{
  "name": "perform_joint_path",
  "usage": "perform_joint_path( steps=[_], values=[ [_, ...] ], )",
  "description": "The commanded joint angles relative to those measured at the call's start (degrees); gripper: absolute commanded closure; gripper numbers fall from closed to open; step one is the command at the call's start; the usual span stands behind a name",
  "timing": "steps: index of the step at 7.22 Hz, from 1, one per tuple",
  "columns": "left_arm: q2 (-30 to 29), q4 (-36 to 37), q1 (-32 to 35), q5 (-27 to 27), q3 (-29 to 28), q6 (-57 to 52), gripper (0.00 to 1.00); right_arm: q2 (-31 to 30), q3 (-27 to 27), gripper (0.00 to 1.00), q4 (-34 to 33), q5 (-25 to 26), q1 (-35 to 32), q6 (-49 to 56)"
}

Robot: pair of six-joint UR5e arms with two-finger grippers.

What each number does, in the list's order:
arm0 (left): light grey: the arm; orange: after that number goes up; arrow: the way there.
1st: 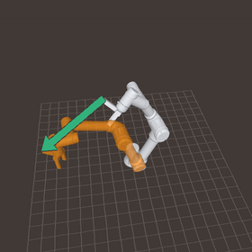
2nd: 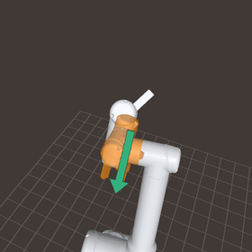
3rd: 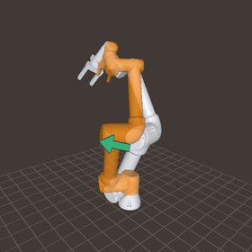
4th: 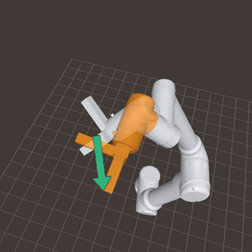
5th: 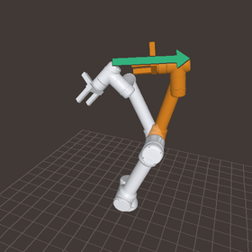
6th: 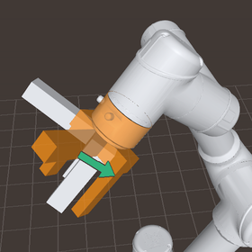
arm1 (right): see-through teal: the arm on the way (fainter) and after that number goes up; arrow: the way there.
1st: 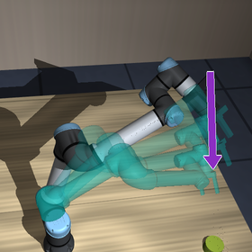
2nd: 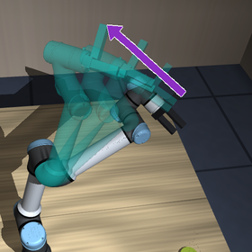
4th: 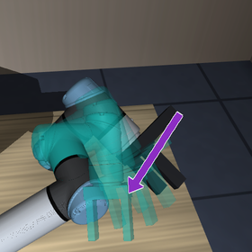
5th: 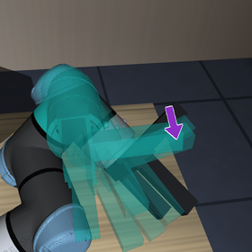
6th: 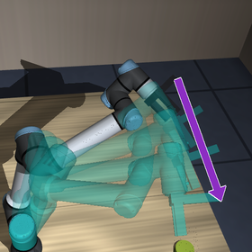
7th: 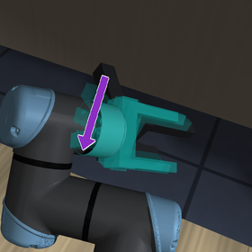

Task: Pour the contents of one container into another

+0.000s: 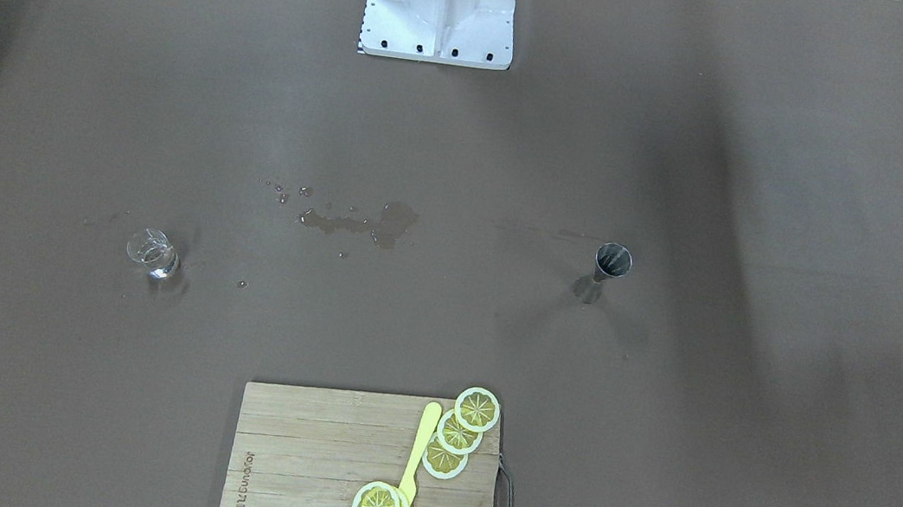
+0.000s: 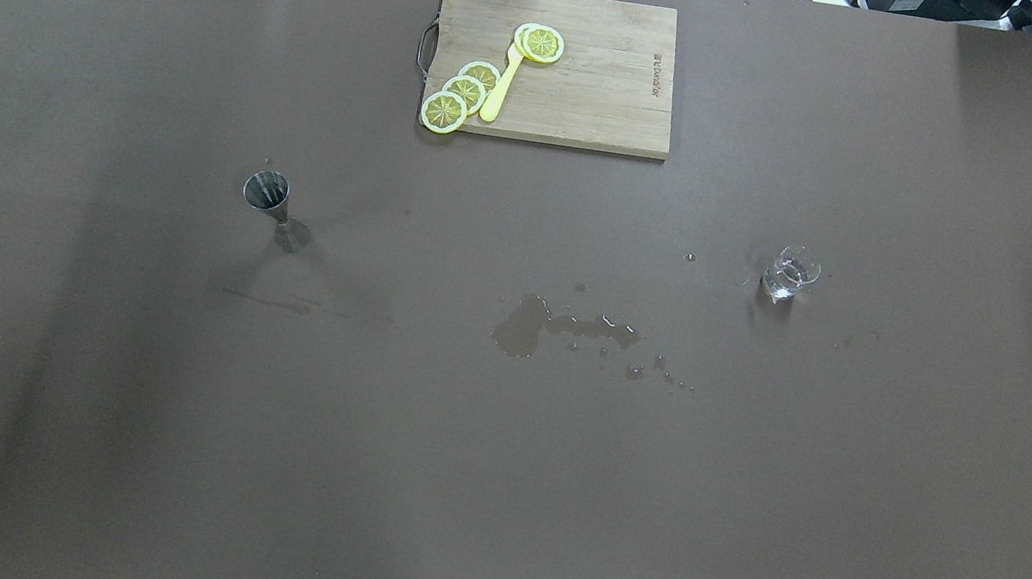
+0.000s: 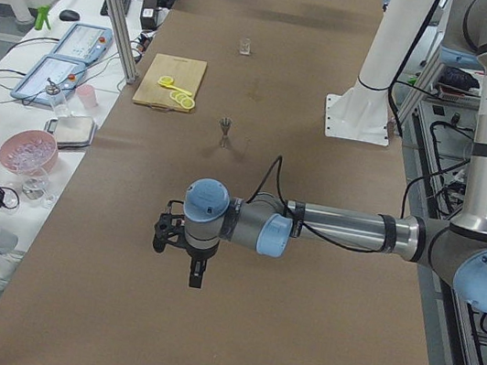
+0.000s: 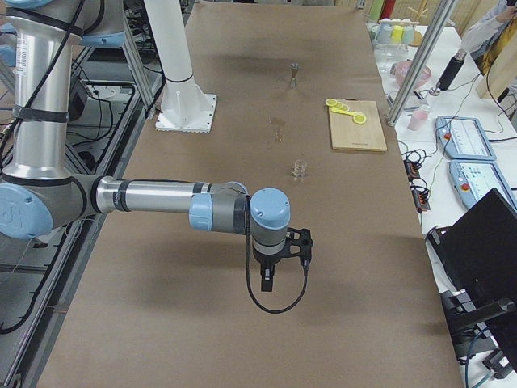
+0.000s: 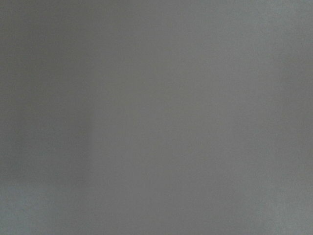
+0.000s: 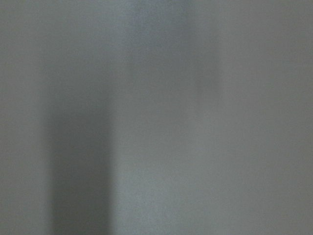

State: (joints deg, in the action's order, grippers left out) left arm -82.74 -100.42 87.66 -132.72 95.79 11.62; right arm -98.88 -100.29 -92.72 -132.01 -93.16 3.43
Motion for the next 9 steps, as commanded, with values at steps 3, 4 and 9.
perform_joint_path(
  steps=[3,4,9],
  values=[
    [2.0,0.1,-0.2,2.3,1.9,0.0,0.01,0.0,-0.1,0.00,0.1,0.0,0.0,0.3],
    [1.4,0.1,-0.4,-0.7,0.8,0.0,0.01,0.1,-0.1,0.00,0.1,0.0,0.0,0.3],
    [1.1,0.2,-0.4,-1.2,-0.3,0.1,0.01,0.1,-0.1,0.00,0.0,0.1,0.0,0.0]
  ],
)
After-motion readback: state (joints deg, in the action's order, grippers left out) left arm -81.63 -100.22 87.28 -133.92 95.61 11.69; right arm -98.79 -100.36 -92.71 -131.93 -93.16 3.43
